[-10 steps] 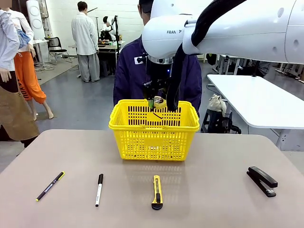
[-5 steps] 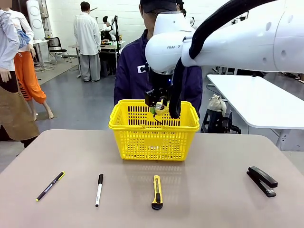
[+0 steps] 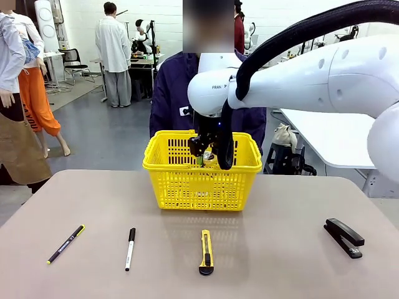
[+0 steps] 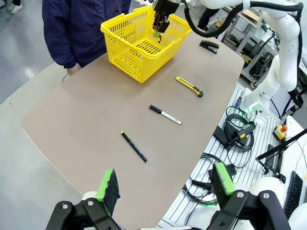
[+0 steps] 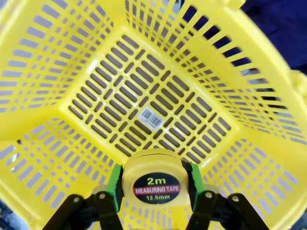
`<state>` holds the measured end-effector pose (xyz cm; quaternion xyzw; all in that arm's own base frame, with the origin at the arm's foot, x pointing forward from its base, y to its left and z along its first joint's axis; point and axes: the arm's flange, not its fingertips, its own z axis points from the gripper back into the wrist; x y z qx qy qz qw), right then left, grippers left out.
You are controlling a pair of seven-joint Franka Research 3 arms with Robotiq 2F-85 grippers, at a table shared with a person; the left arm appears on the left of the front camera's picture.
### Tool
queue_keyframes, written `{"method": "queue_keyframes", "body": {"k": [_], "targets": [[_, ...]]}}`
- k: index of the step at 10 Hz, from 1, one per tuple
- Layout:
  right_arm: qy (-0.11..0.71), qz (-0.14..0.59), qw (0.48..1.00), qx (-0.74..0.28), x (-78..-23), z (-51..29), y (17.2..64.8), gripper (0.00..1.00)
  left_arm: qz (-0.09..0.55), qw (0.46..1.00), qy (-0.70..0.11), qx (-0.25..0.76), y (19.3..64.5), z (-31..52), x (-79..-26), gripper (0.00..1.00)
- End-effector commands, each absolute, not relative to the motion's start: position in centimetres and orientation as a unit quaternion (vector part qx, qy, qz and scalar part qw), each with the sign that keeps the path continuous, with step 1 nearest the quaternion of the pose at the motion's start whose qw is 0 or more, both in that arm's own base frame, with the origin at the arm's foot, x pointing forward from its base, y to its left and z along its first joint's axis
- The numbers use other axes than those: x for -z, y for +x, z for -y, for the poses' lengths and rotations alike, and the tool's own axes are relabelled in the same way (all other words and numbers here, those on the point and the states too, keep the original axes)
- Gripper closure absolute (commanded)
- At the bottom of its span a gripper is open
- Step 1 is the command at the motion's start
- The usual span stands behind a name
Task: Place the items the person wants into the basket.
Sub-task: Pick up the item the person points to and place it in the Market Basket.
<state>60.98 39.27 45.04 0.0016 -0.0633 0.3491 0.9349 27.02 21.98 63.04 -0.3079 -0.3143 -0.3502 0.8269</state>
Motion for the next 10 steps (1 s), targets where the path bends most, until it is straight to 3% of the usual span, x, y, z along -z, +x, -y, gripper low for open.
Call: {"method": "queue_keyframes", "body": {"k": [1,5,6,7,8,10], "targets": [[-0.013,0.054,0.93,-0.363,-45.2,-40.3,62.2,0.35,0.322,0.82,-0.31,0.358,27.0,-22.1,-63.2,0.0],[-0.01,0.042,0.927,-0.374,-43.9,-40.4,62.4,0.32,0.322,0.82,-0.31,0.358,27.0,-22.1,-63.2,0.0],[-0.01,0.042,0.926,-0.375,-43.8,-40.5,62.5,0.18,0.322,0.82,-0.31,0.358,27.0,-22.1,-63.2,0.0],[-0.01,0.042,0.926,-0.376,-43.7,-40.5,62.4,0.13,0.322,0.82,-0.31,0.358,27.0,-22.1,-63.2,0.0],[-0.009,0.042,0.925,-0.377,-43.6,-40.5,62.3,0.0,0.322,0.82,-0.31,0.358,27.0,-22.1,-63.2,0.0],[-0.008,0.044,0.924,-0.379,-43.6,-40.5,62.2,0.0,0.322,0.82,-0.31,0.358,27.0,-22.1,-63.2,0.0]]}}
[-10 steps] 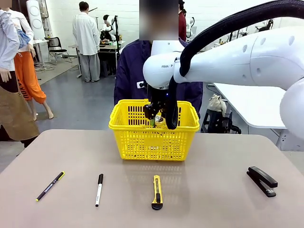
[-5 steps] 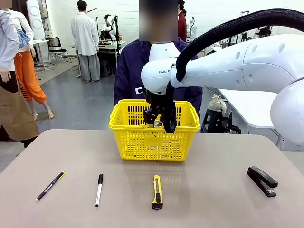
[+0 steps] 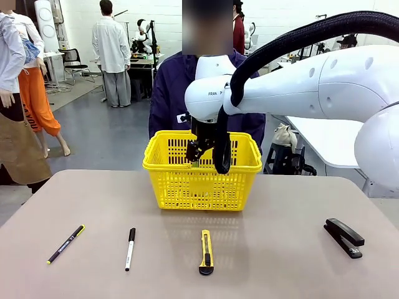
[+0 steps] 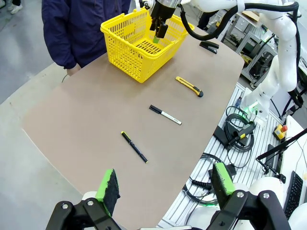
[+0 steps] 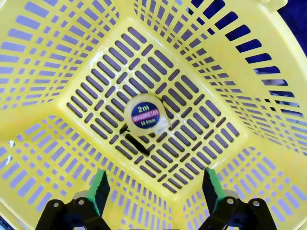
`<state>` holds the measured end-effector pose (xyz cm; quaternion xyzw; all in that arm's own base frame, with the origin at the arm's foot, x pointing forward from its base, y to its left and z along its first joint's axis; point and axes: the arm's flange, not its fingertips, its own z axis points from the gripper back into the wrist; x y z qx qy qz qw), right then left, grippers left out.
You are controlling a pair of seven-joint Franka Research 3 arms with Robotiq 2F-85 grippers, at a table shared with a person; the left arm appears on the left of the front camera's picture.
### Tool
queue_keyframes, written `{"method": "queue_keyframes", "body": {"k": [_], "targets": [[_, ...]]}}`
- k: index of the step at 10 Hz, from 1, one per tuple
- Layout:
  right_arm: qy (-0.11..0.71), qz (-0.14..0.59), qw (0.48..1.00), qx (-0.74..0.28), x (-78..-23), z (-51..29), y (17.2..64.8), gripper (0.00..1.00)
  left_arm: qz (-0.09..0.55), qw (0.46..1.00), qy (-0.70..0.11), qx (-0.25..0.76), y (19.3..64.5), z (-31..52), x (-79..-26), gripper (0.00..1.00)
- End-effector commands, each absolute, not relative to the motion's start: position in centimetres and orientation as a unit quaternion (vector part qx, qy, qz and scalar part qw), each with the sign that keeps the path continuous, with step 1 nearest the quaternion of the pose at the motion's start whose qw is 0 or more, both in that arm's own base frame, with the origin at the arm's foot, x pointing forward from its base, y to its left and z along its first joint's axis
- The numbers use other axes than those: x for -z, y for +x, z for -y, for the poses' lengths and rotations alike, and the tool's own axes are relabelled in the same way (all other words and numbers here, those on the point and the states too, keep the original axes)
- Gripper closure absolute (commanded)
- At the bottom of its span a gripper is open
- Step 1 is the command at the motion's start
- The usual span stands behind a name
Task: Place the items the person wants into the basket.
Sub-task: Pick up the item the person points to and place it in the Market Basket.
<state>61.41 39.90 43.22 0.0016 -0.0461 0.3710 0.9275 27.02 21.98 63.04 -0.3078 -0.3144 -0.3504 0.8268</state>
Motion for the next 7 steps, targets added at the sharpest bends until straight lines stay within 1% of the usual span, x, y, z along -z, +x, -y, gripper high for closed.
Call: {"method": "queue_keyframes", "body": {"k": [1,4,5,7], "targets": [[-0.008,0.044,0.924,-0.38,-43.6,-40.5,62.2,0.0,0.322,0.82,-0.31,0.358,27.0,-22.1,-63.2,0.0],[-0.004,0.043,0.923,-0.383,-43.8,-40.4,61.8,0.0,0.322,0.82,-0.31,0.358,27.0,-22.1,-63.2,0.0],[0.0,0.046,0.923,-0.382,-45.0,-40.0,60.8,0.0,0.322,0.82,-0.31,0.358,27.0,-22.1,-63.2,0.0],[-0.02,0.091,0.924,-0.37,-49.8,-37.3,56.4,0.0,0.322,0.82,-0.31,0.358,27.0,-22.1,-63.2,0.0]]}}
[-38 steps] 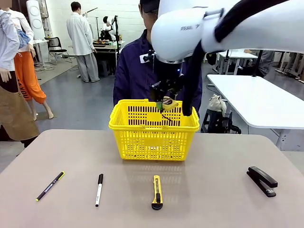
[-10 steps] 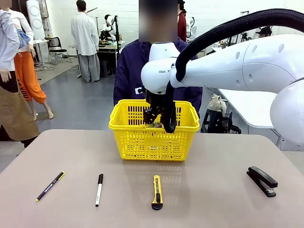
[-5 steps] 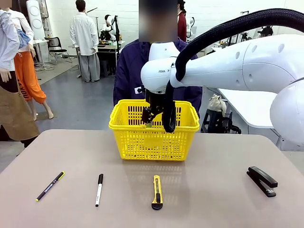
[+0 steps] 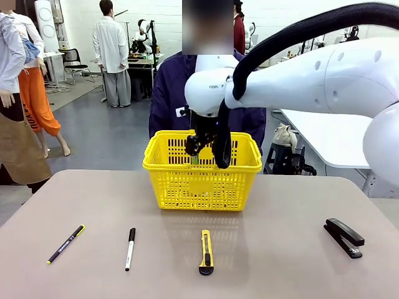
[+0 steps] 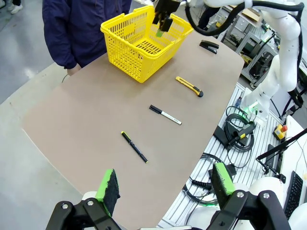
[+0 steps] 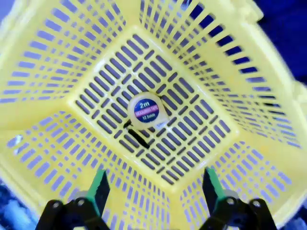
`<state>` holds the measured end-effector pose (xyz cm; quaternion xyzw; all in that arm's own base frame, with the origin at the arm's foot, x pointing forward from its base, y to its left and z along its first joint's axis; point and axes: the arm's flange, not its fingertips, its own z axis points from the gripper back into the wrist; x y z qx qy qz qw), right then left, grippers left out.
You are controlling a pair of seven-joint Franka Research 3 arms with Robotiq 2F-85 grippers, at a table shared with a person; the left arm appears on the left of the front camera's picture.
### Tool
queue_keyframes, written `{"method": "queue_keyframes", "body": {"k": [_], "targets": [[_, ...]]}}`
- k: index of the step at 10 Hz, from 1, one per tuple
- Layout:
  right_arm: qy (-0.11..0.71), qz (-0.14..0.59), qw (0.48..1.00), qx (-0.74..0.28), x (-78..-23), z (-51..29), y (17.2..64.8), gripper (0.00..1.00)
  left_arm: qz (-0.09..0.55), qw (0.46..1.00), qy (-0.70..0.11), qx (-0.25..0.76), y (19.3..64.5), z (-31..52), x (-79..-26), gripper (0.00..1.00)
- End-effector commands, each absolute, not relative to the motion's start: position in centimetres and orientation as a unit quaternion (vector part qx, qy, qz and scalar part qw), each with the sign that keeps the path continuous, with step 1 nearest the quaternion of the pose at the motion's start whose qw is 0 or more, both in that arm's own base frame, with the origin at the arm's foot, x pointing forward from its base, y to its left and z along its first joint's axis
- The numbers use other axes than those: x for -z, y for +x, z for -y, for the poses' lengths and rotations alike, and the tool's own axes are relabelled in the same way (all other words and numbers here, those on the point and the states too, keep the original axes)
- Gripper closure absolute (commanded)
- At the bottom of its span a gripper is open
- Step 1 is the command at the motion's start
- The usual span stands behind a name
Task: Place the items the person wants into the basket.
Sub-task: Pick up the item the person points to and place it in the Market Basket.
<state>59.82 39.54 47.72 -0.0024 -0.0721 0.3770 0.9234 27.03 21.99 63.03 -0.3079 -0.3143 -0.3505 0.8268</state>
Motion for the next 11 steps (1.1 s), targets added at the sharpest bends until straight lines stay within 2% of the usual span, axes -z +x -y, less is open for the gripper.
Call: {"method": "queue_keyframes", "body": {"k": [1,3,5,7,11], "targets": [[-0.035,0.115,0.929,-0.351,-52.3,-34.9,53.6,0.0,0.322,0.82,-0.31,0.358,27.0,-22.1,-63.2,0.0],[-0.033,0.16,0.936,-0.312,-56.7,-28.5,47.7,0.0,0.322,0.82,-0.31,0.358,27.0,-22.1,-63.2,0.0],[0.001,0.214,0.932,-0.291,-58.0,-22.3,43.0,0.0,0.322,0.82,-0.31,0.358,27.0,-22.1,-63.2,0.0],[0.039,0.221,0.936,-0.27,-56.5,-17.8,41.5,0.0,0.322,0.82,-0.31,0.358,27.0,-22.1,-63.2,0.0],[0.073,0.208,0.936,-0.273,-53.3,-15.6,42.0,0.0,0.322,0.82,-0.31,0.358,27.0,-22.1,-63.2,0.0]]}}
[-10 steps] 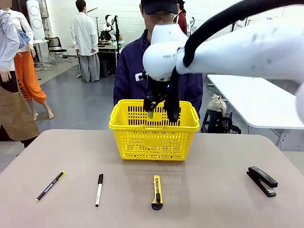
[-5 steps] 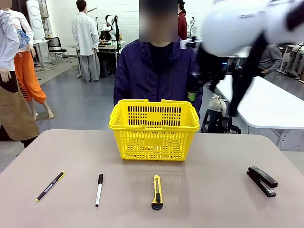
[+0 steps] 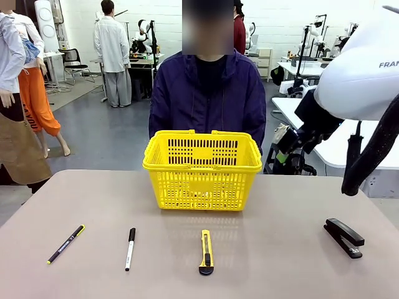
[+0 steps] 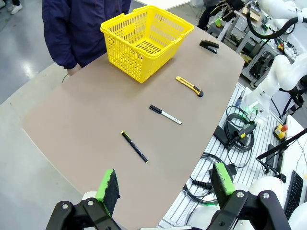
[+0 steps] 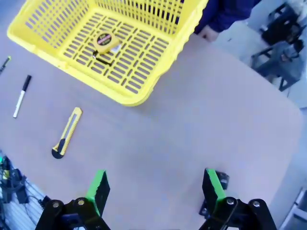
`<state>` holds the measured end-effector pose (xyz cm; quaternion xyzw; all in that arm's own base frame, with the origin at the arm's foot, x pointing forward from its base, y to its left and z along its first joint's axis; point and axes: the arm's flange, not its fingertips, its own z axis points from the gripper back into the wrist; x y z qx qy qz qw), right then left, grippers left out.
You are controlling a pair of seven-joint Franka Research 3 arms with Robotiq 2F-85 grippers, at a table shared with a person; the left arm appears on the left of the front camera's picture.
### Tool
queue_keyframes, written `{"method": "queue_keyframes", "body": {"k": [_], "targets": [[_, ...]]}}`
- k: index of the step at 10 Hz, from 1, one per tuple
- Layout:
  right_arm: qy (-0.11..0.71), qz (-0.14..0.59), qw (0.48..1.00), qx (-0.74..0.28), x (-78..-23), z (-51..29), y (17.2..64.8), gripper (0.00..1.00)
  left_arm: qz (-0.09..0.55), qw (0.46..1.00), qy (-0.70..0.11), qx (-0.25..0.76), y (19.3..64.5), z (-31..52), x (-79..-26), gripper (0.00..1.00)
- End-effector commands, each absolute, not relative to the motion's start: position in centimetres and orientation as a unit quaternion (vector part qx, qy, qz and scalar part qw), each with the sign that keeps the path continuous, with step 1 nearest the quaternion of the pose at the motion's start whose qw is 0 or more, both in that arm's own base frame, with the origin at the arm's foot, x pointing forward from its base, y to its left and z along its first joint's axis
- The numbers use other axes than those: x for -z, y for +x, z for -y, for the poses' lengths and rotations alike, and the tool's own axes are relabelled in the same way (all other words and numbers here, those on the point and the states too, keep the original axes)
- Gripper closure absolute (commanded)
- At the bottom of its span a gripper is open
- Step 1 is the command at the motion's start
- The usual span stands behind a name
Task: Place the items the person wants into the basket.
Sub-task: Pick up the item the person points to and place it in the Market Basket.
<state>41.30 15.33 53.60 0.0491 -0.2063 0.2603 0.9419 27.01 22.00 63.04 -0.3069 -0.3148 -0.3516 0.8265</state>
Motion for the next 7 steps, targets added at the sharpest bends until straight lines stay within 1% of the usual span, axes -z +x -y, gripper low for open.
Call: {"method": "queue_keyframes", "body": {"k": [1,2,3,7], "targets": [[0.076,0.204,0.938,-0.27,-53.1,-15.5,42.4,0.0,0.322,0.82,-0.31,0.358,27.0,-22.1,-63.2,0.0],[0.082,0.2,0.939,-0.269,-52.9,-15.0,43.0,0.0,0.322,0.82,-0.31,0.358,27.0,-22.1,-63.2,0.0],[0.054,0.201,0.942,-0.262,-53.0,-15.5,41.6,0.0,0.322,0.82,-0.31,0.358,27.0,-22.1,-63.2,0.0],[0.054,0.201,0.942,-0.262,-53.0,-15.5,41.6,0.0,0.322,0.82,-0.31,0.358,27.0,-22.1,-63.2,0.0]]}}
